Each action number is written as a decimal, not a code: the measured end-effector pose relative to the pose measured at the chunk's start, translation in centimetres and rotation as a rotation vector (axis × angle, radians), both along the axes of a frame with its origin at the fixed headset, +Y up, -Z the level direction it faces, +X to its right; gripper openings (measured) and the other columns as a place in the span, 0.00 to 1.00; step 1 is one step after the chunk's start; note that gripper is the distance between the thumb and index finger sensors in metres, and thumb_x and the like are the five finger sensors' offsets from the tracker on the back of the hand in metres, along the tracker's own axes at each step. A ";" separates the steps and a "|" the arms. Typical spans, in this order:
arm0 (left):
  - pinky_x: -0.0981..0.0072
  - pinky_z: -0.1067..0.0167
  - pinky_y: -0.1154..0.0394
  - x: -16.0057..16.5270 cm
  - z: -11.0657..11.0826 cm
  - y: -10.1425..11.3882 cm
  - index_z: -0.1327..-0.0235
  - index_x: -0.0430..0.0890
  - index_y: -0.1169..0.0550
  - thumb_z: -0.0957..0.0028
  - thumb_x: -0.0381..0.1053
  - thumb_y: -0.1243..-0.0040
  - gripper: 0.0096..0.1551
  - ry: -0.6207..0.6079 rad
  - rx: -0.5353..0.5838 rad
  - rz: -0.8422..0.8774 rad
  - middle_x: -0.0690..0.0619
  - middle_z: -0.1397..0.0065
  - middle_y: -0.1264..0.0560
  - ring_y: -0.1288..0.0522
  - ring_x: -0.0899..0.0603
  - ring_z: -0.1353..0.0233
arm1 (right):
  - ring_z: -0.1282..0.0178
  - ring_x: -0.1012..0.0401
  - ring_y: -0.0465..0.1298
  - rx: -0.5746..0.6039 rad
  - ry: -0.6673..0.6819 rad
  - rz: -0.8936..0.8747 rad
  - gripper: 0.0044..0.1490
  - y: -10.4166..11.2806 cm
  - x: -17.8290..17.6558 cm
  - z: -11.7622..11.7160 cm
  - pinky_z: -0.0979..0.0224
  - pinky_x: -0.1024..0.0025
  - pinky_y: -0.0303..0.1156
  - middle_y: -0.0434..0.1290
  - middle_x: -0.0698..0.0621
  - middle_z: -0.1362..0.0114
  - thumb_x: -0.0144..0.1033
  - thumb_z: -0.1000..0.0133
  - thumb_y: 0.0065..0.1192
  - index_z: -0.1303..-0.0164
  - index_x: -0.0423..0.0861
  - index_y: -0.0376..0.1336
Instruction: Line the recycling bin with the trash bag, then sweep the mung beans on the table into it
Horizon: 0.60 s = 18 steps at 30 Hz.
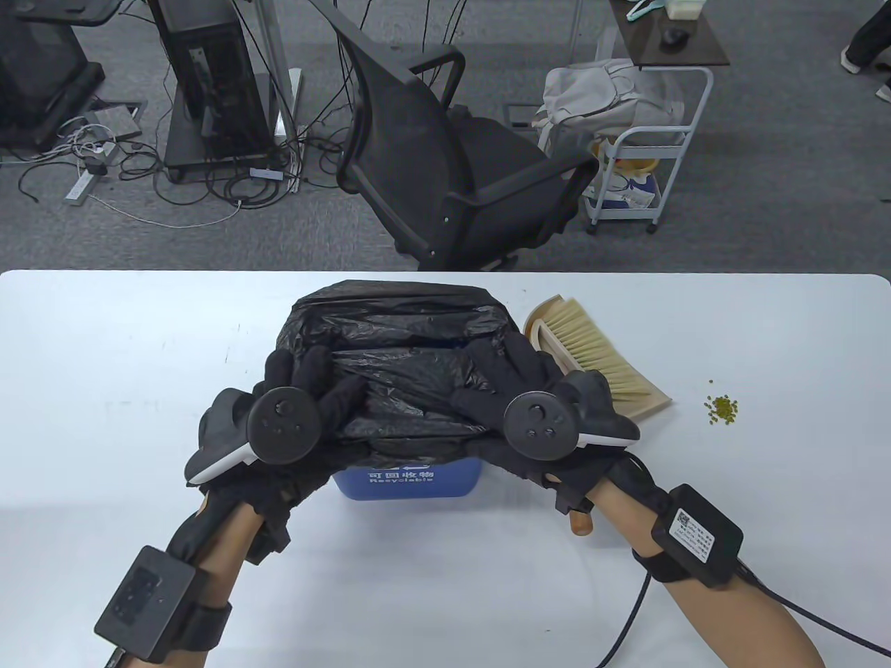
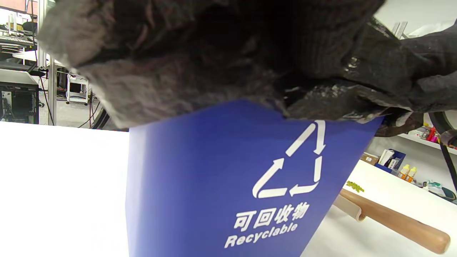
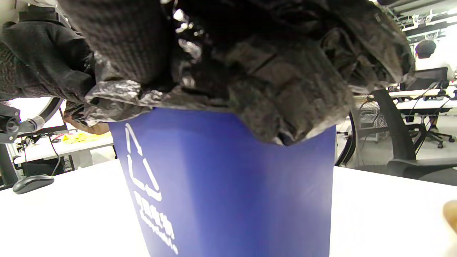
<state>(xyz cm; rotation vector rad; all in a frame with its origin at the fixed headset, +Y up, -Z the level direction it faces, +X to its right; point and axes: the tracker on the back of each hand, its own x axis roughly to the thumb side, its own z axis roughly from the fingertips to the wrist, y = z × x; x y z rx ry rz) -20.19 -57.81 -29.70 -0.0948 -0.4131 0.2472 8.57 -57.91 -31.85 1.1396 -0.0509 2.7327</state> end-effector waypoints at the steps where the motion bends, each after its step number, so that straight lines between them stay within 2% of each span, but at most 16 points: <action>1: 0.16 0.28 0.51 0.0 0.0 0.0 0.15 0.47 0.35 0.49 0.61 0.33 0.49 0.003 0.000 0.002 0.33 0.10 0.54 0.63 0.12 0.20 | 0.22 0.19 0.44 -0.003 0.000 0.001 0.43 0.0 0.0 0.0 0.29 0.21 0.46 0.45 0.26 0.13 0.52 0.44 0.63 0.20 0.43 0.65; 4: 0.15 0.28 0.52 0.0 0.0 0.1 0.14 0.47 0.35 0.50 0.62 0.32 0.51 0.005 -0.008 -0.007 0.33 0.10 0.54 0.63 0.12 0.20 | 0.22 0.18 0.44 -0.008 0.007 0.001 0.46 0.1 0.1 0.1 0.29 0.21 0.46 0.44 0.25 0.13 0.53 0.44 0.63 0.18 0.42 0.62; 8: 0.14 0.28 0.53 0.0 0.4 0.8 0.13 0.47 0.37 0.52 0.64 0.31 0.55 0.000 -0.008 -0.001 0.32 0.10 0.56 0.64 0.12 0.20 | 0.22 0.17 0.43 -0.015 0.036 -0.005 0.56 0.8 0.5 0.7 0.29 0.19 0.45 0.41 0.24 0.13 0.59 0.46 0.64 0.12 0.41 0.53; 18: 0.14 0.29 0.54 1.2 3.9 5.4 0.13 0.46 0.37 0.52 0.65 0.31 0.55 -0.015 0.162 0.021 0.30 0.10 0.54 0.62 0.13 0.19 | 0.22 0.18 0.46 0.090 0.014 -0.151 0.60 4.6 4.9 3.5 0.29 0.20 0.47 0.40 0.23 0.13 0.60 0.46 0.63 0.10 0.39 0.50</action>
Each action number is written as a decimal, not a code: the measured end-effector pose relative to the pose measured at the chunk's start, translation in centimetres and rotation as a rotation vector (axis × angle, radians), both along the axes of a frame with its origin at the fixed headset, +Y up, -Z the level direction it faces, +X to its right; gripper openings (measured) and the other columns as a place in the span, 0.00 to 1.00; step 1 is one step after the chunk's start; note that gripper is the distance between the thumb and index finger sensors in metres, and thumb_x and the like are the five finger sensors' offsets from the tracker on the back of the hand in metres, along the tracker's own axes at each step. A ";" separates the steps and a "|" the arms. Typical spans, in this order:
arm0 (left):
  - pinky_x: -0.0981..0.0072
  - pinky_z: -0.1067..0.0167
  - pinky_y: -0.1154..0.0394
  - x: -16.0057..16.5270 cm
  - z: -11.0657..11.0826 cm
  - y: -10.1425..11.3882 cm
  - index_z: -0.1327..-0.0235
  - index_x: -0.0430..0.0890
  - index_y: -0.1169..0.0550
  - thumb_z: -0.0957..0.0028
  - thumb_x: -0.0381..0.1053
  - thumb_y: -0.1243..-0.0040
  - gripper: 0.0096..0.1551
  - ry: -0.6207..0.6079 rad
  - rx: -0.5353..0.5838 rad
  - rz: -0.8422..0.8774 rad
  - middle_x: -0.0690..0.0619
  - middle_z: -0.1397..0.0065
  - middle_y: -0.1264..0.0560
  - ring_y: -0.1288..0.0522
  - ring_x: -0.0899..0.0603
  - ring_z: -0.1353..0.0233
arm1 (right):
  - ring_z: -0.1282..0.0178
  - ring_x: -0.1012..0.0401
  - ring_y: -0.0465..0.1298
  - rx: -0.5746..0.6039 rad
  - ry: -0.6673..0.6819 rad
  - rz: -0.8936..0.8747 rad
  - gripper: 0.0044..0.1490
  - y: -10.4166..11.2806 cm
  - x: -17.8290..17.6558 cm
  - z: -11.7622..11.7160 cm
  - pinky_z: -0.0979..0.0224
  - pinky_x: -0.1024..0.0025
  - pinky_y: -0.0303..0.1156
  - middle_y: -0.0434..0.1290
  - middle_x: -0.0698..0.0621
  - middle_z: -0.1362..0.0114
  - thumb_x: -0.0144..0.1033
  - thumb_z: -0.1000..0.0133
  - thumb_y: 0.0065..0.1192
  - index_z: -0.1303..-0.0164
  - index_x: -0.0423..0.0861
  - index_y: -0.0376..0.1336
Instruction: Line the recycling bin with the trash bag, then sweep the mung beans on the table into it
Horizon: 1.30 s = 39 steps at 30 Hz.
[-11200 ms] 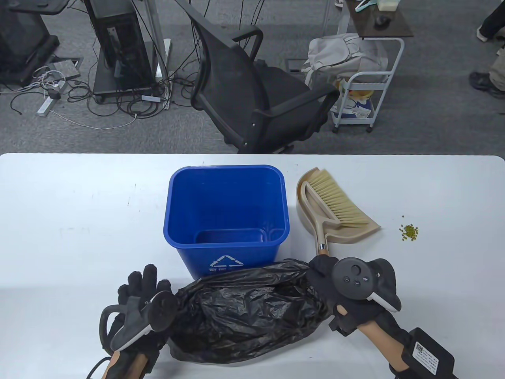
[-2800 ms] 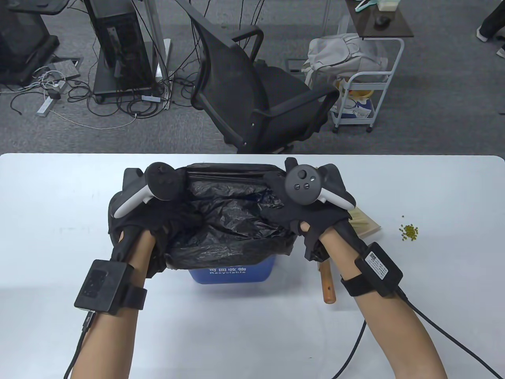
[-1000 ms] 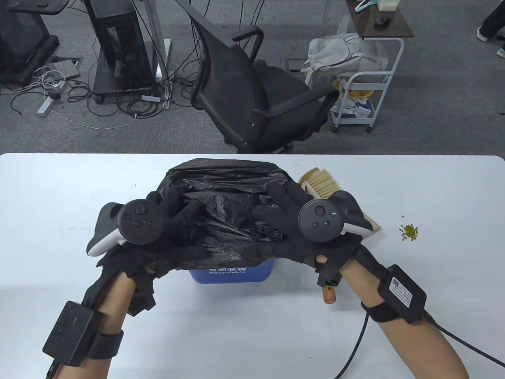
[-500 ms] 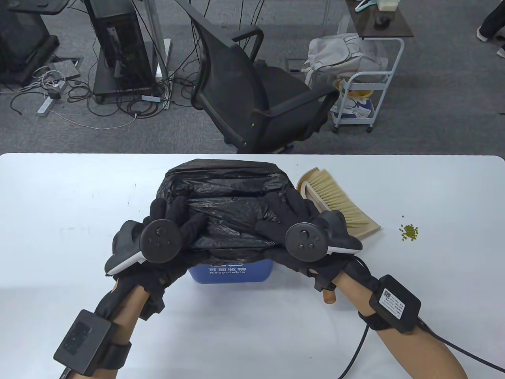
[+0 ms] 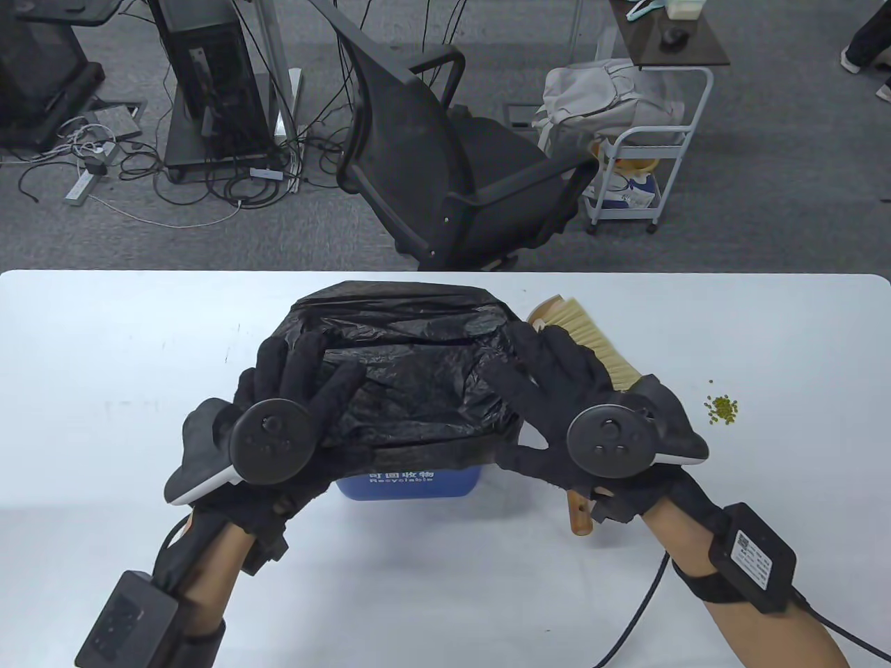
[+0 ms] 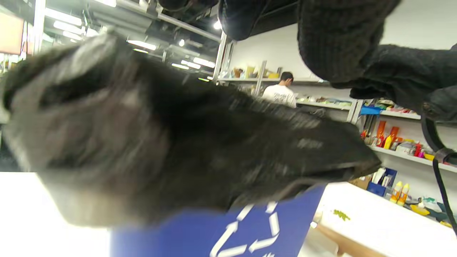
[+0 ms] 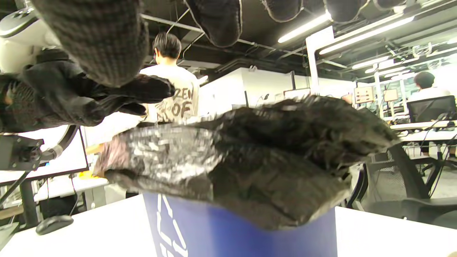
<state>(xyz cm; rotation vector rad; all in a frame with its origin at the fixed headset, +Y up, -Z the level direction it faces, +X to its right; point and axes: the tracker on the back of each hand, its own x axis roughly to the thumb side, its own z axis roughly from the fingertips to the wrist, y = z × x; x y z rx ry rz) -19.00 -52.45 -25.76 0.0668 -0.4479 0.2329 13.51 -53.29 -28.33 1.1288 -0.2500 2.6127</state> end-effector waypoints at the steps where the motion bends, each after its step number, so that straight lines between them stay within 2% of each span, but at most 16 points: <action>1: 0.14 0.29 0.54 0.4 0.8 0.5 0.13 0.46 0.37 0.52 0.65 0.31 0.55 -0.005 0.028 0.000 0.30 0.10 0.54 0.61 0.13 0.19 | 0.22 0.18 0.47 0.011 -0.014 -0.011 0.60 0.2 0.7 0.3 0.29 0.20 0.47 0.41 0.22 0.13 0.60 0.46 0.63 0.11 0.39 0.50; 5: 0.14 0.28 0.52 2.3 3.4 1.5 0.13 0.45 0.36 0.51 0.64 0.32 0.53 -0.036 0.122 -0.009 0.30 0.10 0.51 0.58 0.14 0.18 | 0.22 0.19 0.49 0.016 -0.083 -0.044 0.58 0.2 3.3 1.1 0.29 0.20 0.49 0.42 0.22 0.14 0.58 0.46 0.64 0.11 0.38 0.51; 9: 0.15 0.28 0.50 4.7 5.8 1.4 0.14 0.45 0.34 0.50 0.63 0.33 0.51 -0.097 0.168 -0.014 0.30 0.10 0.49 0.55 0.14 0.18 | 0.22 0.19 0.53 -0.007 -0.135 -0.067 0.57 -1.0 5.7 1.6 0.29 0.21 0.52 0.45 0.22 0.14 0.56 0.45 0.64 0.12 0.37 0.52; 13: 0.16 0.28 0.47 7.5 8.0 0.2 0.14 0.45 0.34 0.50 0.64 0.33 0.51 -0.167 0.181 -0.038 0.31 0.11 0.46 0.50 0.15 0.17 | 0.24 0.19 0.58 -0.028 -0.180 -0.059 0.55 -3.5 7.6 2.4 0.30 0.22 0.54 0.50 0.22 0.16 0.54 0.45 0.64 0.14 0.36 0.54; 18: 0.18 0.27 0.44 10.9 9.3 -3.2 0.15 0.44 0.33 0.50 0.63 0.33 0.50 -0.269 0.148 -0.020 0.31 0.12 0.42 0.45 0.16 0.18 | 0.25 0.20 0.61 -0.065 -0.193 -0.011 0.55 -7.6 8.7 3.5 0.31 0.22 0.55 0.54 0.22 0.17 0.54 0.46 0.64 0.14 0.36 0.54; 22: 0.22 0.27 0.39 13.4 9.2 -6.6 0.17 0.42 0.31 0.50 0.63 0.34 0.49 -0.339 0.088 -0.039 0.34 0.15 0.34 0.38 0.19 0.19 | 0.25 0.22 0.62 -0.087 -0.176 0.067 0.56 -10.9 8.3 4.2 0.33 0.21 0.59 0.56 0.23 0.18 0.55 0.46 0.63 0.14 0.36 0.53; 26: 0.22 0.27 0.39 15.4 8.2 -10.1 0.18 0.42 0.30 0.50 0.63 0.34 0.48 -0.366 0.039 -0.057 0.34 0.15 0.34 0.37 0.19 0.19 | 0.26 0.21 0.62 -0.096 -0.170 0.128 0.57 -13.8 7.5 4.8 0.34 0.21 0.61 0.56 0.22 0.18 0.56 0.46 0.63 0.13 0.37 0.50; 34: 0.20 0.29 0.40 16.2 5.9 -15.7 0.18 0.42 0.31 0.51 0.64 0.34 0.50 -0.317 0.002 -0.083 0.34 0.14 0.36 0.40 0.17 0.19 | 0.26 0.21 0.62 -0.008 -0.227 0.267 0.59 -16.2 6.3 5.4 0.34 0.22 0.63 0.53 0.22 0.18 0.55 0.47 0.65 0.13 0.37 0.48; 39: 0.19 0.29 0.40 15.2 4.8 -17.5 0.16 0.41 0.33 0.51 0.64 0.34 0.51 -0.259 -0.035 -0.108 0.33 0.14 0.38 0.41 0.16 0.19 | 0.26 0.21 0.63 0.022 -0.255 0.285 0.58 -17.0 6.1 5.5 0.35 0.23 0.64 0.53 0.22 0.18 0.54 0.47 0.65 0.13 0.37 0.49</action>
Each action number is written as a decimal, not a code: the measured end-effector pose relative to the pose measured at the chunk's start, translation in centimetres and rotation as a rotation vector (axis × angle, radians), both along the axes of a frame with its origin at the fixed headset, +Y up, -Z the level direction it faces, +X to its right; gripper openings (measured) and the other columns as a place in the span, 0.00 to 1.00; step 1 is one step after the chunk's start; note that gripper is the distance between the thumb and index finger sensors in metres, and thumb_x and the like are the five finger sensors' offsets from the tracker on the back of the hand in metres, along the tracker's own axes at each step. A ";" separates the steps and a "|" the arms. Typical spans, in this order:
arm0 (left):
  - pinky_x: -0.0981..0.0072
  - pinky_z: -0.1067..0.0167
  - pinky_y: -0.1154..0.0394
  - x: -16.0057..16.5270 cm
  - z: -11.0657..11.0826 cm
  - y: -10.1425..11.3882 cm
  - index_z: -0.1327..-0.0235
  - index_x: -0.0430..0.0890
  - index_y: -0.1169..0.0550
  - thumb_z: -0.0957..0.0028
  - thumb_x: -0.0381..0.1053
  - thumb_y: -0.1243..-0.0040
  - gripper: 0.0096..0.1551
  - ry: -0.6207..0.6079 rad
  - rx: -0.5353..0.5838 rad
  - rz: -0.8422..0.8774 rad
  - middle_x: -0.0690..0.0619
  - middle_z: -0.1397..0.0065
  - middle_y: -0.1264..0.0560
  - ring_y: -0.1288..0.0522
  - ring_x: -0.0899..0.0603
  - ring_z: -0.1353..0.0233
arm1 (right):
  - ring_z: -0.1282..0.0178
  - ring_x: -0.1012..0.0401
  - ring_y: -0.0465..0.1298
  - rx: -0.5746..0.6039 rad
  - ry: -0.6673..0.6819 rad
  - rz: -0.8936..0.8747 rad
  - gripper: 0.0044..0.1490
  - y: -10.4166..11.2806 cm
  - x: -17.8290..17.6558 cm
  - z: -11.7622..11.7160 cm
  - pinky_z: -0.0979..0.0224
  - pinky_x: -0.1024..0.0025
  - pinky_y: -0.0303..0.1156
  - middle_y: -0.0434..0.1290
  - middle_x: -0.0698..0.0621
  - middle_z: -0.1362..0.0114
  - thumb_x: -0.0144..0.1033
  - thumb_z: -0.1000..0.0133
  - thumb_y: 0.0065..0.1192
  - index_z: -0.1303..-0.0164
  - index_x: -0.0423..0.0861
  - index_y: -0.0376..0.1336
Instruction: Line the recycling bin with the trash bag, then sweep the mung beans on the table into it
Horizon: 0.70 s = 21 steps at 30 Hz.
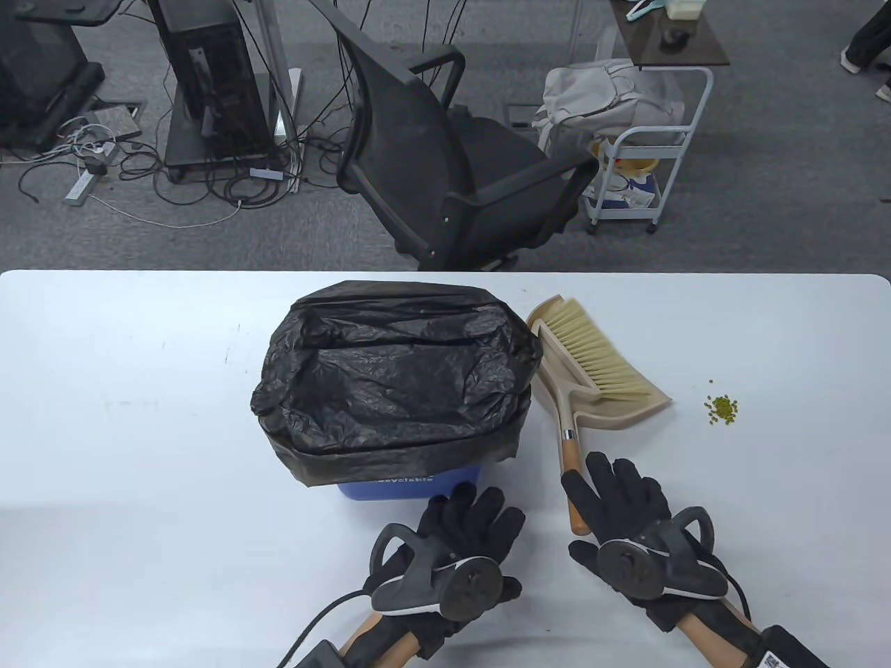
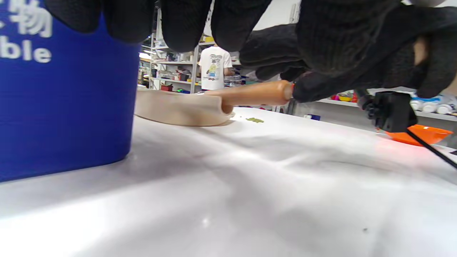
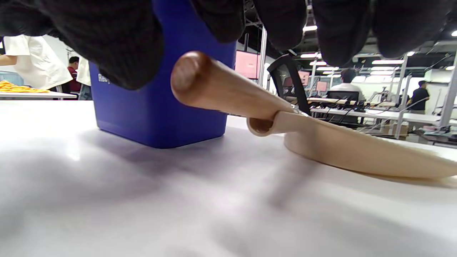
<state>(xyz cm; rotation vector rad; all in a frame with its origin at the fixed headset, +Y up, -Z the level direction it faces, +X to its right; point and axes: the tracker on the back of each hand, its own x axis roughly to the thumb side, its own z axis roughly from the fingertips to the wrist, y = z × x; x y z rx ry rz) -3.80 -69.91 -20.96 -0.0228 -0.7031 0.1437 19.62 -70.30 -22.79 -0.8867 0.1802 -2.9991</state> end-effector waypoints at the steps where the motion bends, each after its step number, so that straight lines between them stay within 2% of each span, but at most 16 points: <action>1: 0.19 0.29 0.40 -0.3 -0.2 -0.2 0.16 0.41 0.33 0.51 0.64 0.34 0.51 0.013 -0.004 0.005 0.33 0.14 0.38 0.42 0.16 0.19 | 0.26 0.21 0.63 0.009 -0.003 -0.002 0.58 0.0 -0.1 0.0 0.35 0.23 0.64 0.54 0.22 0.18 0.53 0.47 0.66 0.14 0.37 0.49; 12: 0.19 0.30 0.40 -2.5 -1.3 -0.8 0.17 0.40 0.33 0.51 0.64 0.34 0.51 0.088 -0.039 0.038 0.32 0.15 0.37 0.40 0.17 0.20 | 0.28 0.24 0.69 0.067 -0.018 0.062 0.49 -1.2 -1.7 -0.1 0.37 0.26 0.68 0.61 0.23 0.21 0.50 0.47 0.66 0.17 0.39 0.58; 18: 0.19 0.30 0.40 -2.9 -1.2 -0.9 0.17 0.40 0.33 0.51 0.64 0.35 0.51 0.105 -0.045 0.037 0.32 0.15 0.36 0.39 0.16 0.21 | 0.27 0.21 0.64 0.072 -0.107 0.198 0.56 -2.1 -2.5 -0.3 0.35 0.25 0.66 0.55 0.22 0.19 0.51 0.47 0.67 0.14 0.38 0.50; 21: 0.19 0.30 0.40 -2.8 -1.0 -1.0 0.17 0.40 0.33 0.51 0.64 0.35 0.51 0.097 -0.045 0.032 0.32 0.15 0.36 0.40 0.16 0.21 | 0.27 0.22 0.65 0.083 -0.153 0.248 0.57 -2.5 -2.7 -0.4 0.35 0.25 0.67 0.56 0.22 0.19 0.49 0.47 0.68 0.13 0.38 0.48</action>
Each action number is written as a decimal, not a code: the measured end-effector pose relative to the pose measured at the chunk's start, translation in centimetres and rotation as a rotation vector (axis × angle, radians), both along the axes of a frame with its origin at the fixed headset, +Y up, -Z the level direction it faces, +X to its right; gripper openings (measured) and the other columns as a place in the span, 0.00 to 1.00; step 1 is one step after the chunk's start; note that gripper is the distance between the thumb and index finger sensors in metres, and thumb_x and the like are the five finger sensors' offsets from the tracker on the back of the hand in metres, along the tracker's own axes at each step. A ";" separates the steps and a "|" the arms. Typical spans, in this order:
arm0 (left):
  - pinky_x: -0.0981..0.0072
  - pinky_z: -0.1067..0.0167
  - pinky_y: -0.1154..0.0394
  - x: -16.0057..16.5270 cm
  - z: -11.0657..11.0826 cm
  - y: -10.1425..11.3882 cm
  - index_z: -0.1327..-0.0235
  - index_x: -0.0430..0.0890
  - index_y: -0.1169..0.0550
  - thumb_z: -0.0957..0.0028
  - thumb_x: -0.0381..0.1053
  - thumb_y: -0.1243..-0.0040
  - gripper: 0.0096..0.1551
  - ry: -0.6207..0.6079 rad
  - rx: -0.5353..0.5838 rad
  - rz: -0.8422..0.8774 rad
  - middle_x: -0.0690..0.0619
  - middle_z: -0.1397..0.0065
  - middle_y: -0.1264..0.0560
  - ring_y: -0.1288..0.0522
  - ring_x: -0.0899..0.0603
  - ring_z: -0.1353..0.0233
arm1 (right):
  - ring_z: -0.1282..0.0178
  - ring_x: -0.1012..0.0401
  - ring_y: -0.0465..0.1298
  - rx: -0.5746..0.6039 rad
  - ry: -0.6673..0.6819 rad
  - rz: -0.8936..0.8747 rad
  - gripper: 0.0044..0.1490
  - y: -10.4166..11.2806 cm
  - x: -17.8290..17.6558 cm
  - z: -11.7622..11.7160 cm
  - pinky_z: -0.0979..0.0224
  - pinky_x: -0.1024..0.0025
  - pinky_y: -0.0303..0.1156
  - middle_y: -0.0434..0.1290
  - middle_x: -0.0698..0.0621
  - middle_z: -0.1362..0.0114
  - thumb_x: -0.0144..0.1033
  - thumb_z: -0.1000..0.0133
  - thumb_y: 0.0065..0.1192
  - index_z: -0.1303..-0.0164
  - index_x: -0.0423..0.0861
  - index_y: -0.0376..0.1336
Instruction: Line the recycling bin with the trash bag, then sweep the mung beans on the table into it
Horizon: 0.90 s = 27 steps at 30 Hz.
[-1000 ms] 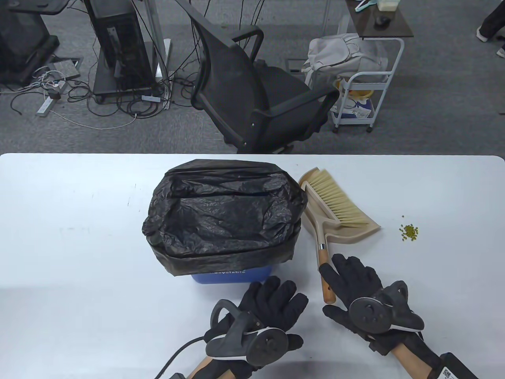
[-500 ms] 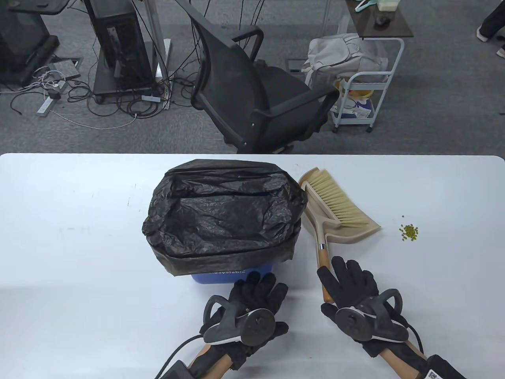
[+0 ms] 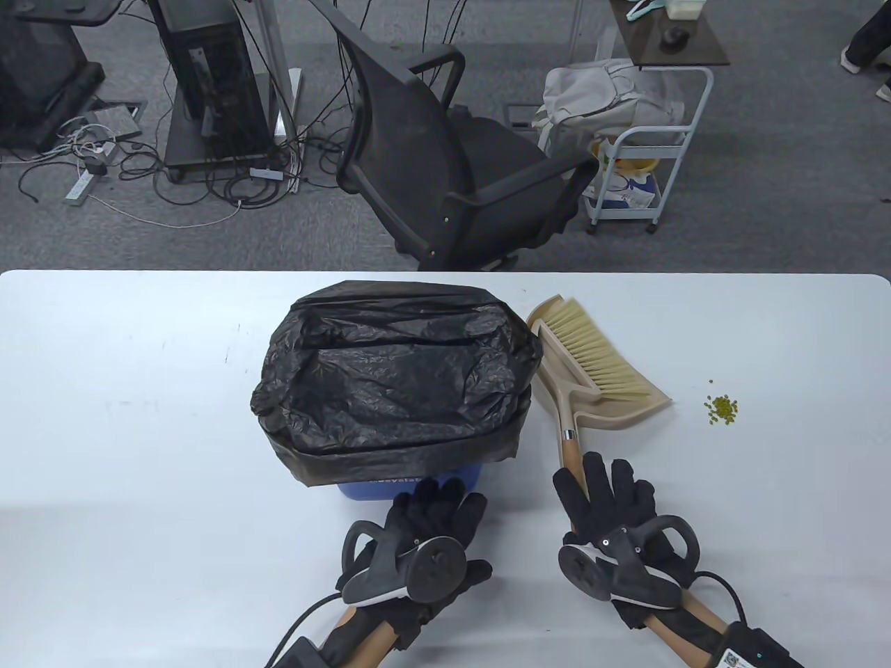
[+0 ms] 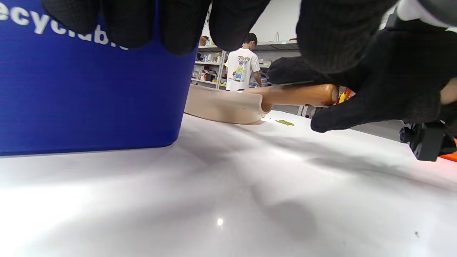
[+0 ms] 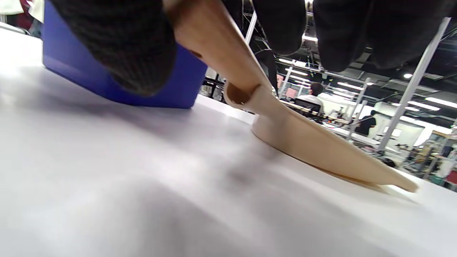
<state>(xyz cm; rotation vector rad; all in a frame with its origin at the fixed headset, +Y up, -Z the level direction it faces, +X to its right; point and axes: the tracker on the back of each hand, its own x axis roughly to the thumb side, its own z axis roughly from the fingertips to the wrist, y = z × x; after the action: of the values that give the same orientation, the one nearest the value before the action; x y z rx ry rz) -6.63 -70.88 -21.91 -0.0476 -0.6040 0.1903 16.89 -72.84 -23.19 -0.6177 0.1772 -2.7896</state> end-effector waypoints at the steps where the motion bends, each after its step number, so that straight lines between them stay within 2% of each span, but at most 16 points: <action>1: 0.19 0.30 0.40 0.1 0.1 0.0 0.17 0.40 0.33 0.50 0.64 0.35 0.51 -0.004 0.002 -0.004 0.32 0.15 0.37 0.40 0.16 0.20 | 0.28 0.22 0.66 0.008 -0.004 0.002 0.57 -0.1 -0.1 0.0 0.36 0.26 0.68 0.57 0.23 0.19 0.48 0.47 0.69 0.14 0.37 0.48; 10: 0.19 0.29 0.41 0.8 0.5 -0.1 0.16 0.42 0.33 0.51 0.65 0.35 0.51 -0.014 0.029 -0.028 0.33 0.14 0.37 0.40 0.17 0.19 | 0.30 0.27 0.73 0.108 0.053 0.046 0.47 -0.2 -0.5 0.5 0.37 0.28 0.71 0.67 0.27 0.23 0.42 0.46 0.69 0.17 0.41 0.56; 17: 0.20 0.28 0.41 0.9 0.5 -0.1 0.16 0.43 0.34 0.51 0.65 0.35 0.51 -0.022 0.037 -0.029 0.34 0.14 0.37 0.40 0.18 0.19 | 0.34 0.31 0.78 0.229 0.117 0.075 0.39 0.6 -0.7 1.0 0.39 0.30 0.74 0.72 0.29 0.28 0.39 0.47 0.69 0.23 0.44 0.64; 27: 0.20 0.28 0.41 1.5 0.5 -0.5 0.16 0.43 0.33 0.50 0.64 0.35 0.51 -0.042 0.033 -0.045 0.34 0.14 0.37 0.40 0.18 0.19 | 0.45 0.39 0.86 0.434 0.149 0.033 0.36 3.8 -0.4 0.9 0.45 0.39 0.81 0.82 0.32 0.39 0.40 0.49 0.71 0.30 0.39 0.69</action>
<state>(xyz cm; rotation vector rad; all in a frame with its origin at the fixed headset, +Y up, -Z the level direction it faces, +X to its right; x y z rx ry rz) -5.15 -71.35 -21.43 -0.0333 -0.6476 0.1357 16.51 -69.09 -22.32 -0.7025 0.7696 -2.5496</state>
